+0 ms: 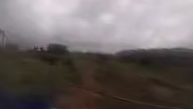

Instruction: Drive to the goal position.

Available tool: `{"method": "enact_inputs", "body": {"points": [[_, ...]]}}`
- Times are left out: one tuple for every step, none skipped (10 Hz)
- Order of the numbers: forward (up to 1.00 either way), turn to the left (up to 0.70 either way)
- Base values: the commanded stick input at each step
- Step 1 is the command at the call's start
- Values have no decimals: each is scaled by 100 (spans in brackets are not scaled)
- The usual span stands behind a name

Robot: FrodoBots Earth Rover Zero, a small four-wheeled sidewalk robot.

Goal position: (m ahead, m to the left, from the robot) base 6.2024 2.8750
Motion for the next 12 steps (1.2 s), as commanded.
{"method": "enact_inputs", "body": {"points": [[70, 0], [70, 0], [70, 0], [70, 0], [70, 0], [70, 0], [70, 0], [70, 0], [70, 0], [70, 0], [70, 0], [70, 0]]}}
